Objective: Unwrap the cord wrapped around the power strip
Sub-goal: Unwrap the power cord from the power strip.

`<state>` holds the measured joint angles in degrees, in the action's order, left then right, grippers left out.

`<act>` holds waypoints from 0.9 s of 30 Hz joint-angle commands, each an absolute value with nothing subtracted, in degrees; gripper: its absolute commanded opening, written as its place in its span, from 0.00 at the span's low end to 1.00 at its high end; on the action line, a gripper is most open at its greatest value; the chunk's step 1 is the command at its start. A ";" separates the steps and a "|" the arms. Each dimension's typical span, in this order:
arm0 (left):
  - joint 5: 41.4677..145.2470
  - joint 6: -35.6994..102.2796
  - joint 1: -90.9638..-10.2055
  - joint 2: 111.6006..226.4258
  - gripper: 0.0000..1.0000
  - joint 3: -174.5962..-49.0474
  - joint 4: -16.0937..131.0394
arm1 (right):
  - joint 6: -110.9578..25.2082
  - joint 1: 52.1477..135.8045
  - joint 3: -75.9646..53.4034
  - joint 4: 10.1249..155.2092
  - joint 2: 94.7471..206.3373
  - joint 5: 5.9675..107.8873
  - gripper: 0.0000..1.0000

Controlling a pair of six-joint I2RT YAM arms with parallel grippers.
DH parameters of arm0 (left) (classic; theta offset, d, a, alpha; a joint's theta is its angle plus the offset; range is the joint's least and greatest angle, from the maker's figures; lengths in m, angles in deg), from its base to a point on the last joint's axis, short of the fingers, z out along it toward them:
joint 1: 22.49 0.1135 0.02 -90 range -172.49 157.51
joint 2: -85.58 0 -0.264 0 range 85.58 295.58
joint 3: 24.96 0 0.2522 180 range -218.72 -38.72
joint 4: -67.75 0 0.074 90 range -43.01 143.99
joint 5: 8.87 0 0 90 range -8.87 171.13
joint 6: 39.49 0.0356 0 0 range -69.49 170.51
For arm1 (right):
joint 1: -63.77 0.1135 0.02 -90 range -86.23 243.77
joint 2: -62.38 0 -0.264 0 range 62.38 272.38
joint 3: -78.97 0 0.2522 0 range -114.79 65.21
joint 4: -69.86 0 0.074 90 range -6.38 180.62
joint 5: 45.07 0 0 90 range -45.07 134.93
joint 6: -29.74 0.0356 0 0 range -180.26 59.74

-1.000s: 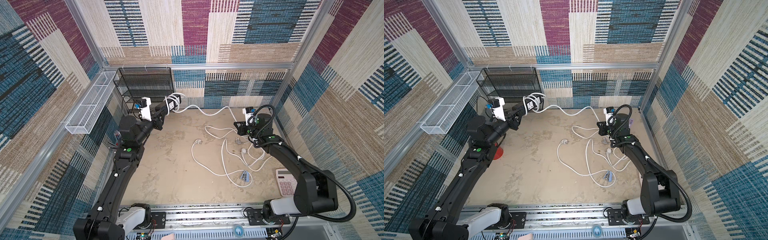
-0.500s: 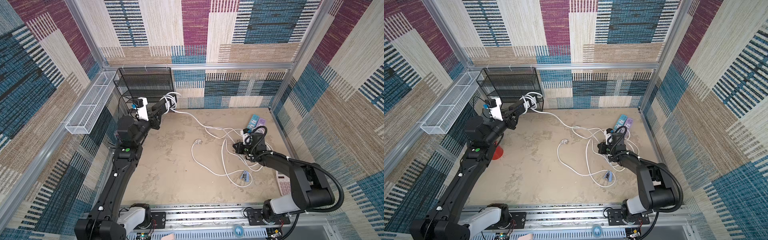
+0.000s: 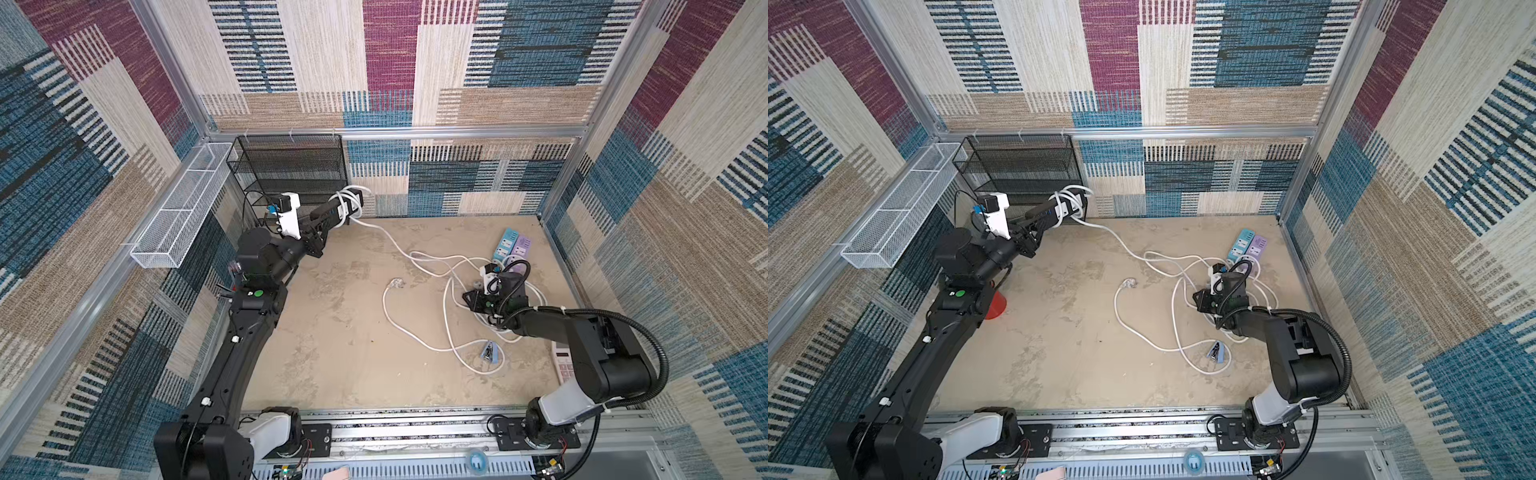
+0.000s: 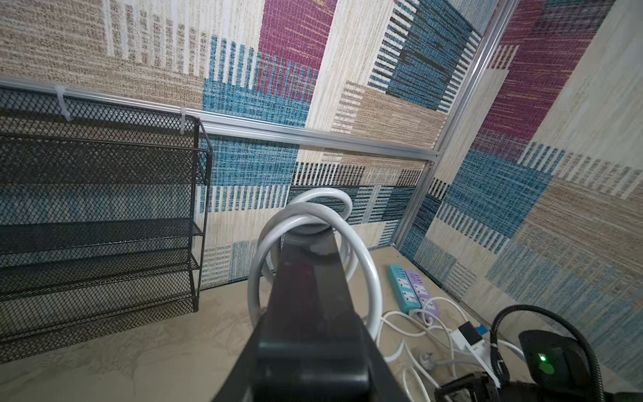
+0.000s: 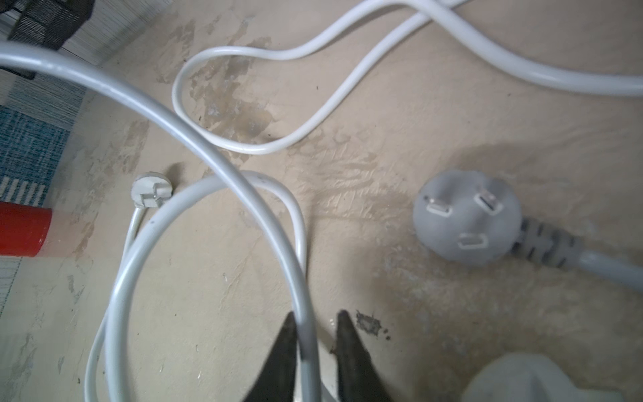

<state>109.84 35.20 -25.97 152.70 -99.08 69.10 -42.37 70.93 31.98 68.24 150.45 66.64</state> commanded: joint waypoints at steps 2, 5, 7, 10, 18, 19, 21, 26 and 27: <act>113.71 33.24 -25.94 153.03 0.00 -99.91 75.84 | -44.62 71.16 32.44 65.80 144.63 67.70 0.75; 115.27 32.65 -25.91 153.47 0.00 -100.11 76.37 | -46.25 71.47 31.60 68.44 139.97 66.74 0.99; 118.33 31.89 -25.91 154.11 0.00 -100.71 76.80 | -46.70 72.13 31.57 68.56 135.35 67.02 0.98; 121.17 30.69 -26.19 155.10 0.00 -101.48 77.36 | -47.96 73.82 31.05 66.61 129.32 68.30 0.98; 126.23 28.21 -26.75 156.25 0.00 -103.16 78.60 | -51.16 75.28 22.83 55.86 130.82 80.93 0.98; 127.06 27.99 -26.87 156.50 0.00 -103.44 78.60 | -51.50 75.59 20.89 54.83 132.67 82.68 0.98; 127.89 27.87 -27.22 156.59 0.00 -103.58 78.60 | -52.44 76.35 17.05 53.71 136.43 86.61 0.99; 129.88 27.35 -27.41 157.43 0.00 -104.32 78.60 | -53.91 79.02 7.89 52.33 145.70 92.78 0.98; 130.23 27.16 -27.42 157.75 0.00 -104.49 78.60 | -53.80 79.47 6.74 51.39 147.18 93.96 0.98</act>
